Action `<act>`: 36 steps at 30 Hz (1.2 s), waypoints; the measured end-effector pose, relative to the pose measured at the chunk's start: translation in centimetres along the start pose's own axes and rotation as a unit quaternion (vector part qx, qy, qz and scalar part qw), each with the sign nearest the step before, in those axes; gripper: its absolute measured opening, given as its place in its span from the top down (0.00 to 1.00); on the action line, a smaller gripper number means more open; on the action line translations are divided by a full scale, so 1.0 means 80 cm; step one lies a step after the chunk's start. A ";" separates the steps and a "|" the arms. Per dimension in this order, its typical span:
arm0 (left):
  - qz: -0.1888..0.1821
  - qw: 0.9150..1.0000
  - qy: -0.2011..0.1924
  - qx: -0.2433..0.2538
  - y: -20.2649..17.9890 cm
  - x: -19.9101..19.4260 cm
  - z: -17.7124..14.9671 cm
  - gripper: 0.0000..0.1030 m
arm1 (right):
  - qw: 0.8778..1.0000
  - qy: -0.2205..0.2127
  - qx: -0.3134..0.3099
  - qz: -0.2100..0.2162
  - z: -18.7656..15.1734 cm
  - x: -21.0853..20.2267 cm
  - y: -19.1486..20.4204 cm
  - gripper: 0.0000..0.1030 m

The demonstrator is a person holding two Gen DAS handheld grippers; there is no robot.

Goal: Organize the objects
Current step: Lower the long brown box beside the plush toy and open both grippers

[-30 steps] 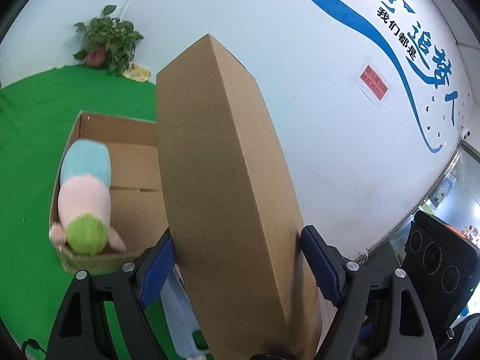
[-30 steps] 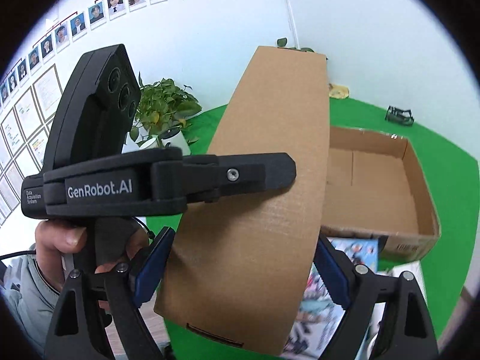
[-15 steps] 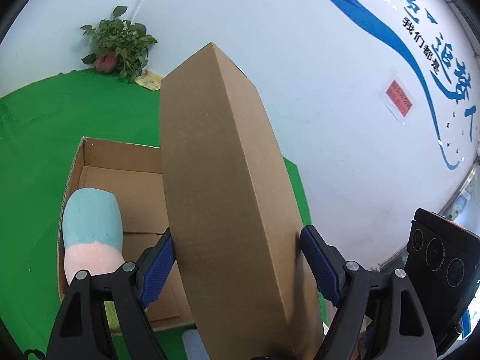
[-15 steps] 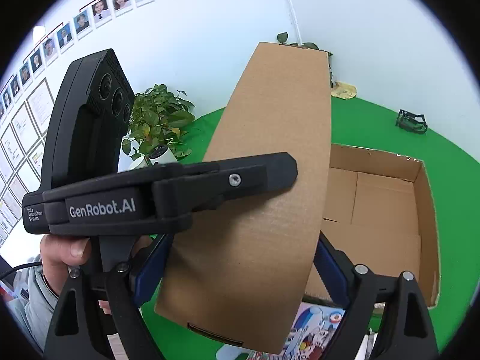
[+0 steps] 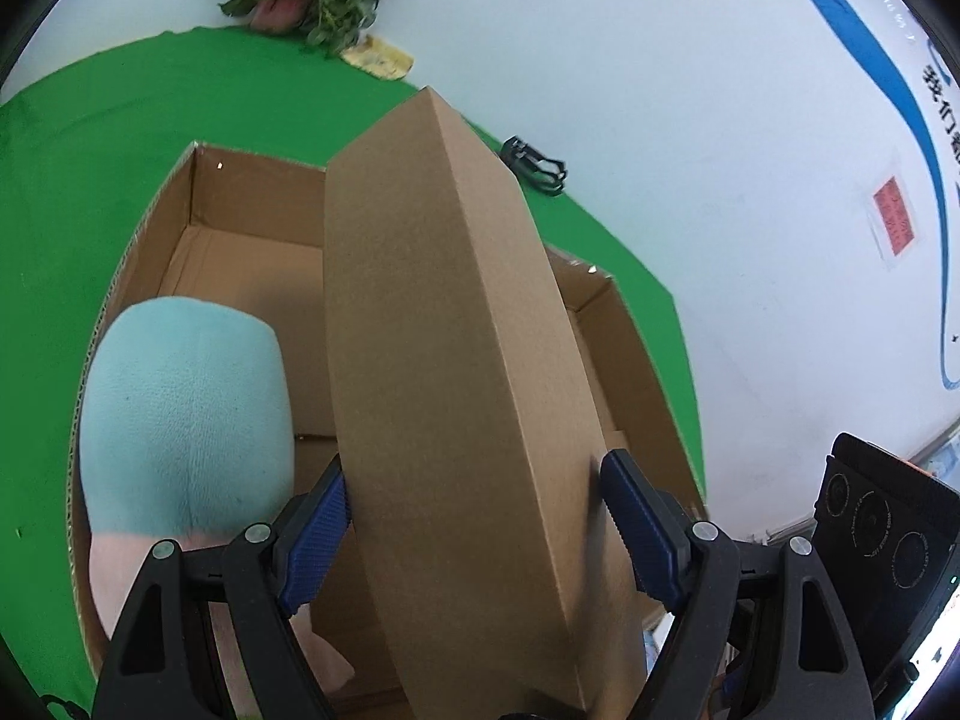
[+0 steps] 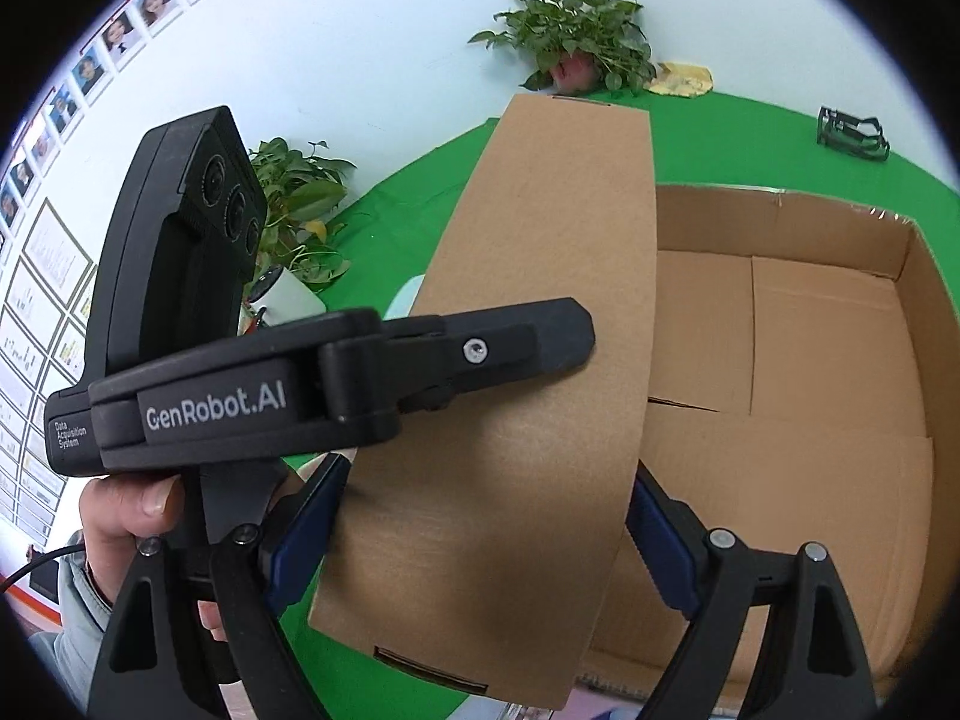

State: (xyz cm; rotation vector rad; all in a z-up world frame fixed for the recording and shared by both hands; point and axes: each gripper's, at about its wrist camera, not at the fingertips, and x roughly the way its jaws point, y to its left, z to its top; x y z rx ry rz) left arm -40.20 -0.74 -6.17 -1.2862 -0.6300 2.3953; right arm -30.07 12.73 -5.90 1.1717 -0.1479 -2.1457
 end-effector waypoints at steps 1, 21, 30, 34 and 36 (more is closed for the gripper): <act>0.007 1.000 0.006 0.004 0.006 0.008 0.000 0.22 | 1.000 0.005 0.006 0.002 -0.001 0.006 -0.004 0.14; 0.121 0.991 0.023 0.050 -0.018 0.007 -0.001 0.24 | 0.995 0.084 0.046 0.007 -0.014 0.056 -0.050 0.15; 0.109 0.993 0.019 0.042 -0.014 -0.021 -0.030 0.32 | 0.991 0.102 0.040 0.073 -0.034 0.011 -0.085 0.11; 0.112 0.992 0.014 0.056 -0.019 -0.035 -0.062 0.32 | 0.993 0.080 0.078 0.034 -0.022 -0.013 -0.153 0.17; 0.119 0.991 0.013 0.057 -0.025 -0.041 -0.078 0.32 | 0.992 0.066 0.102 0.026 -0.017 -0.024 -0.169 0.25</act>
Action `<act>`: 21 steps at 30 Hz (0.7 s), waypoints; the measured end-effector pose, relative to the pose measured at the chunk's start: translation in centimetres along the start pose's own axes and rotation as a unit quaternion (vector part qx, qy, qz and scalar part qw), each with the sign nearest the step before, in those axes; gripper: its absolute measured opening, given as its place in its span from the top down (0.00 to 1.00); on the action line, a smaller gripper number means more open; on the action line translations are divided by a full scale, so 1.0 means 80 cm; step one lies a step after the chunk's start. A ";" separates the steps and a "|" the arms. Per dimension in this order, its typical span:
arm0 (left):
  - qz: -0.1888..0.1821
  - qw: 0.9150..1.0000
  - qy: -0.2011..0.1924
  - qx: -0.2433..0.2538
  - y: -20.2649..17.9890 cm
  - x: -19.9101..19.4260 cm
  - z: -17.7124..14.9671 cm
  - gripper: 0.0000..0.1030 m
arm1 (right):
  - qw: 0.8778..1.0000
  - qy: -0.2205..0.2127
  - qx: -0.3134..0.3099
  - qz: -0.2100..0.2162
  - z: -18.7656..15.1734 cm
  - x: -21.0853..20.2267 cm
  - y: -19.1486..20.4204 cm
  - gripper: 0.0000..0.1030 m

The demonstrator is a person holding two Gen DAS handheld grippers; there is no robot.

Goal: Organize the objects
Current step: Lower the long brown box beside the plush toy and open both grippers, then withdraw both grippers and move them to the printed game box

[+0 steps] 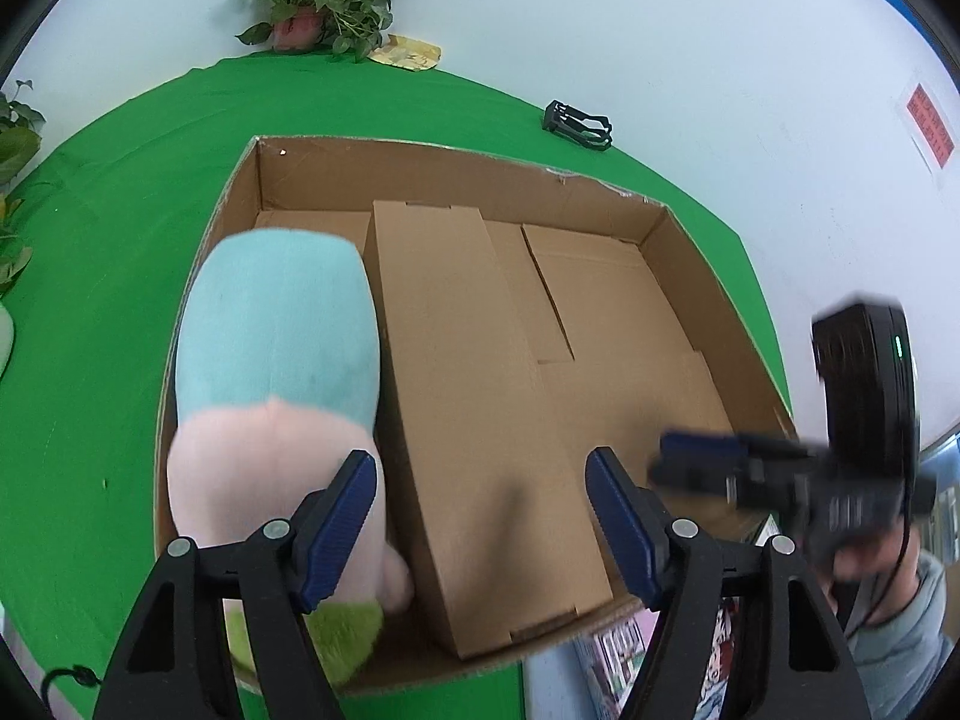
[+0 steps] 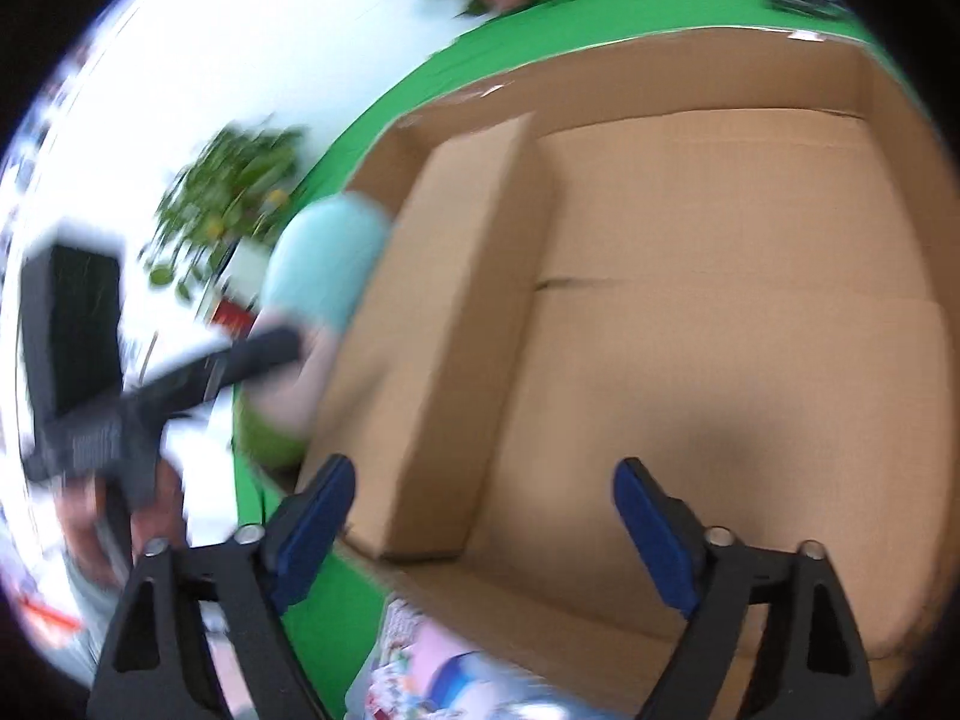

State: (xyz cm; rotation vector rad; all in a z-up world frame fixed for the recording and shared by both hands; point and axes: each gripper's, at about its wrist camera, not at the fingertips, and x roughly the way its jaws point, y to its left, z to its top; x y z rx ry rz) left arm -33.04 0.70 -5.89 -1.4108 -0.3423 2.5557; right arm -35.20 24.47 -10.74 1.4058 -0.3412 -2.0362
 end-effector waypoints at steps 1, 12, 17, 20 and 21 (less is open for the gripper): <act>0.004 1.000 0.000 -0.003 -0.003 -0.002 -0.008 0.32 | 1.000 -0.005 0.008 0.004 0.014 -0.001 -0.009 0.29; 0.022 0.999 0.036 -0.014 -0.021 0.016 -0.066 0.32 | 0.998 0.048 0.021 0.047 0.053 0.072 0.020 0.48; 0.019 0.999 0.031 -0.025 -0.017 0.006 -0.072 0.36 | 0.996 0.053 0.020 0.063 0.046 0.083 0.028 0.50; 0.016 0.999 0.027 -0.028 -0.019 -0.001 -0.076 0.36 | 0.996 0.055 0.029 0.066 0.044 0.080 0.024 0.50; 0.015 0.999 0.026 -0.028 -0.019 -0.004 -0.077 0.36 | 0.996 0.054 0.030 0.066 0.044 0.082 0.025 0.50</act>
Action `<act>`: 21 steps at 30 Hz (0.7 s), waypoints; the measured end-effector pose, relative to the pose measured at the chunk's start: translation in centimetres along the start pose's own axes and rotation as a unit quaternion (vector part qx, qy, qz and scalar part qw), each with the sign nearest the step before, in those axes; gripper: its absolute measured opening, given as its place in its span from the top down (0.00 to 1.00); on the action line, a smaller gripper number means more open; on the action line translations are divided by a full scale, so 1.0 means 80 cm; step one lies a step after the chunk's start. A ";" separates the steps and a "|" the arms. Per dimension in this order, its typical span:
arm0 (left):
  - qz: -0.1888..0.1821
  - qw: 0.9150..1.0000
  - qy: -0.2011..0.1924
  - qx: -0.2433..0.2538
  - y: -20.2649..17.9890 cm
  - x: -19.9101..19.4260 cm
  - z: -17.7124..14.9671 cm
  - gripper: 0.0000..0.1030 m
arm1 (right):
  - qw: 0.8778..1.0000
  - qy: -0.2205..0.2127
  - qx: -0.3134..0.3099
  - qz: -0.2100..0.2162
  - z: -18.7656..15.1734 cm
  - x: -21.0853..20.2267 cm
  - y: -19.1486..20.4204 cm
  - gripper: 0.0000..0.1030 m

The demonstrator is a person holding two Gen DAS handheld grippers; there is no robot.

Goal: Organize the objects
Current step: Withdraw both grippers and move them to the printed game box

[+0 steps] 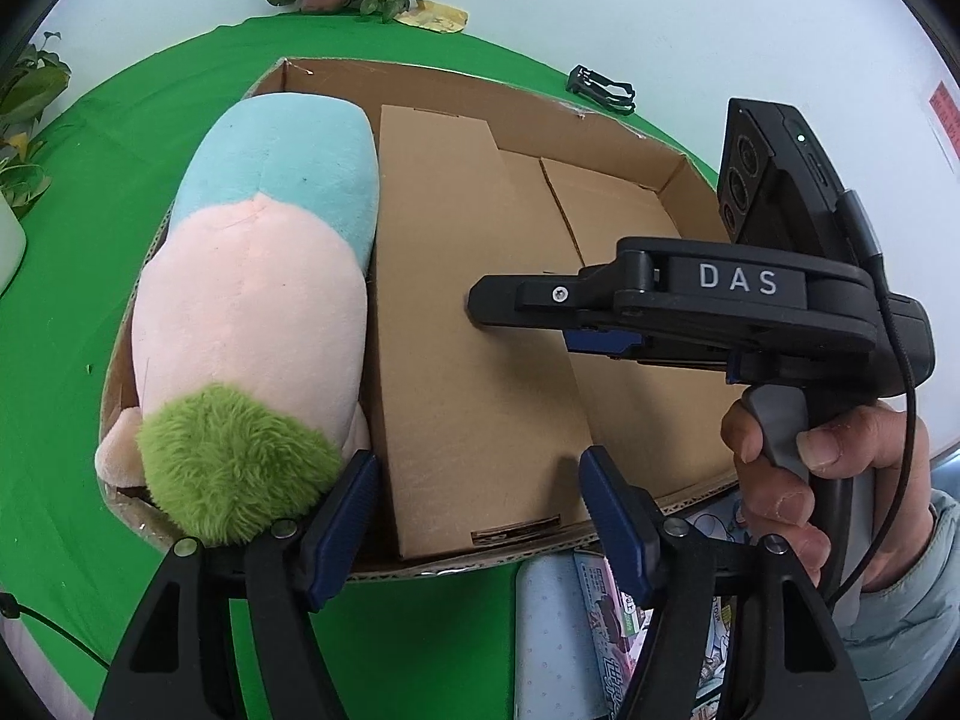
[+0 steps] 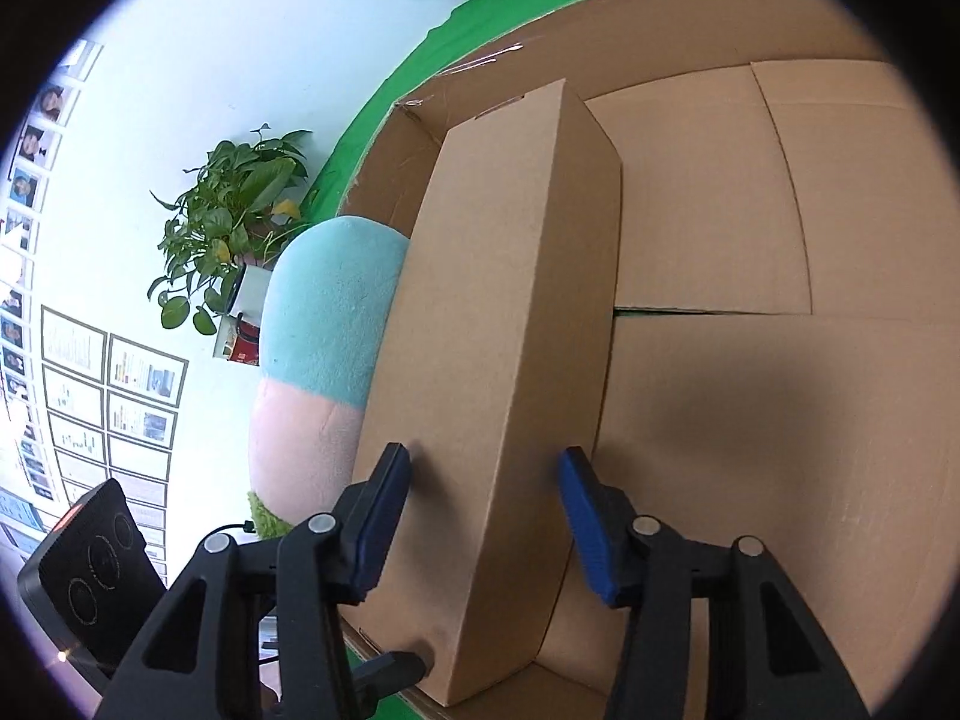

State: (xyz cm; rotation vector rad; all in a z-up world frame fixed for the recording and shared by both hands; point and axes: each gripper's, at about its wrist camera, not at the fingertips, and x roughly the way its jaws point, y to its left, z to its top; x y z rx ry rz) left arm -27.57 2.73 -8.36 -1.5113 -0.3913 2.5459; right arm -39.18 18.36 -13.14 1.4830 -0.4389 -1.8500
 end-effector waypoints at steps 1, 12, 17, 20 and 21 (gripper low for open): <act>0.000 1.000 0.000 0.000 -0.001 -0.002 -0.001 0.36 | 1.000 -0.002 -0.001 -0.001 0.000 0.000 0.001 0.50; 0.014 0.999 -0.035 0.006 -0.006 -0.037 -0.012 0.34 | 0.992 -0.076 -0.042 -0.093 -0.013 -0.037 0.027 0.22; 0.084 0.983 -0.160 0.042 -0.025 -0.103 -0.033 0.10 | 0.955 -0.192 -0.082 -0.209 -0.056 -0.125 0.047 0.01; 0.104 0.967 -0.228 0.056 -0.040 -0.132 -0.052 0.00 | 0.937 -0.228 -0.089 -0.248 -0.089 -0.166 0.049 0.01; 0.105 0.963 -0.240 0.057 -0.044 -0.138 -0.058 0.00 | 0.935 -0.233 -0.092 -0.251 -0.101 -0.177 0.050 0.01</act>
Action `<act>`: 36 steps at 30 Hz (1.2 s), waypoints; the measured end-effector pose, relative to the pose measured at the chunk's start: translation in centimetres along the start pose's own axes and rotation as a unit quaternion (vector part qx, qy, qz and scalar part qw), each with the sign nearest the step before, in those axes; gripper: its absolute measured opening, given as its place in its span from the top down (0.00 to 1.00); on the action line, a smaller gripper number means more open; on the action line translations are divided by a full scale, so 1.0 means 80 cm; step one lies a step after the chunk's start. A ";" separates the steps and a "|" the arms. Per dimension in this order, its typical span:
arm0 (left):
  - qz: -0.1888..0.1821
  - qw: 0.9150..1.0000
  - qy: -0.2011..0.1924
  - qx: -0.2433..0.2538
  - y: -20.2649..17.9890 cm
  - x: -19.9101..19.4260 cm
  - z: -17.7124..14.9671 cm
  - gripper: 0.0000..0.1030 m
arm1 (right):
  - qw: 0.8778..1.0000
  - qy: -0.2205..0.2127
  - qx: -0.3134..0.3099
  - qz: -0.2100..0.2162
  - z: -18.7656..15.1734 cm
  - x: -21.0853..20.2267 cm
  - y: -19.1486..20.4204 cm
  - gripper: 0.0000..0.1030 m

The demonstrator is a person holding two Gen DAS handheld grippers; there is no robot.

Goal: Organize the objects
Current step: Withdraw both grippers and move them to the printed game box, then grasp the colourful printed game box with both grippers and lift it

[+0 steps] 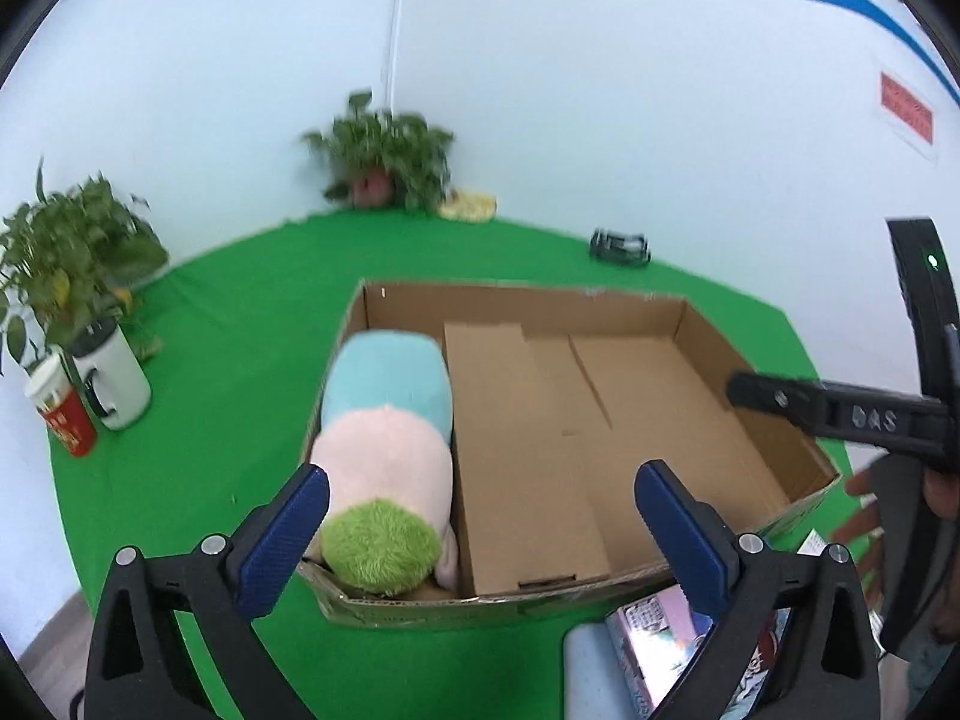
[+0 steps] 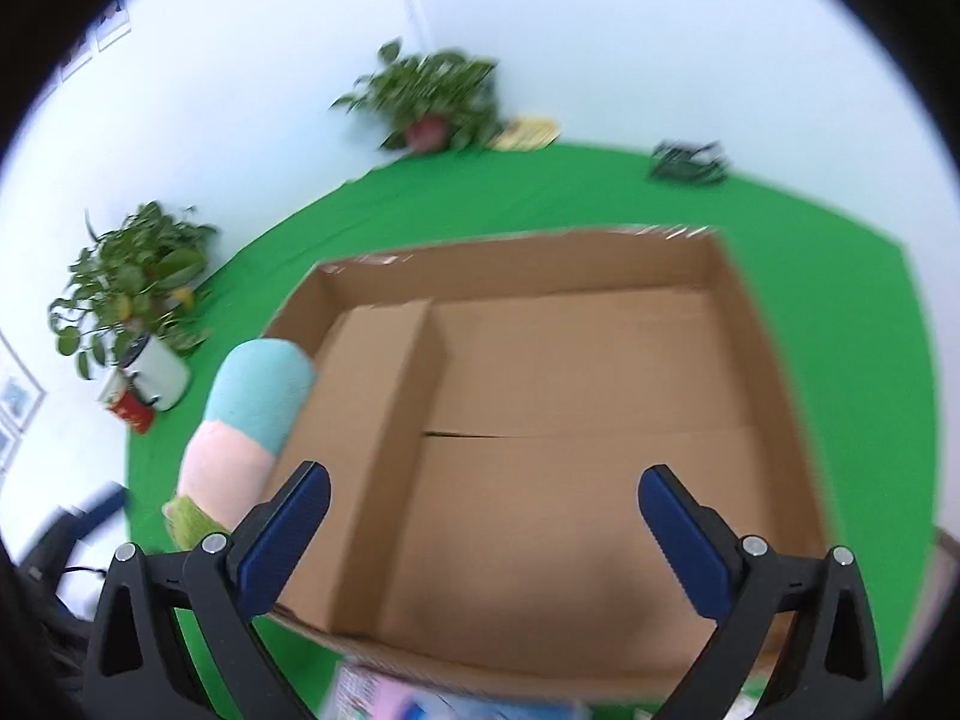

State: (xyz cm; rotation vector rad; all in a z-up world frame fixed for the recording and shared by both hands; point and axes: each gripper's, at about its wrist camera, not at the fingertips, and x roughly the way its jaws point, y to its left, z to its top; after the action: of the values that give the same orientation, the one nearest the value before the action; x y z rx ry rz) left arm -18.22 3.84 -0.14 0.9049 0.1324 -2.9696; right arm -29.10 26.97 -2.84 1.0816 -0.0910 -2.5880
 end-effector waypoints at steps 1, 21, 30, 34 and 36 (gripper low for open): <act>0.002 1.000 -0.008 0.000 -0.004 -0.007 -0.002 0.00 | 1.000 -0.006 -0.004 -0.003 -0.007 -0.015 -0.004 0.01; -0.060 0.998 0.010 0.008 -0.078 -0.078 -0.031 0.00 | 0.996 -0.042 -0.061 -0.053 -0.101 -0.121 0.014 0.01; -0.077 0.997 0.022 0.003 -0.080 -0.078 -0.041 0.00 | 0.994 -0.046 -0.069 -0.067 -0.122 -0.131 0.010 0.01; -0.078 0.997 0.026 -0.007 -0.067 -0.081 -0.045 0.01 | 0.995 -0.052 -0.076 -0.043 -0.131 -0.139 0.005 0.01; -0.081 0.996 0.037 -0.012 -0.062 -0.078 -0.050 0.01 | 0.995 -0.047 -0.079 -0.025 -0.138 -0.140 0.001 0.01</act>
State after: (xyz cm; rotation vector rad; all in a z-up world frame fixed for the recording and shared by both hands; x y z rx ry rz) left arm -11.15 9.17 0.39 1.0507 0.2548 -3.0733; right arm -13.98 31.30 -3.00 0.9170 0.1172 -2.6384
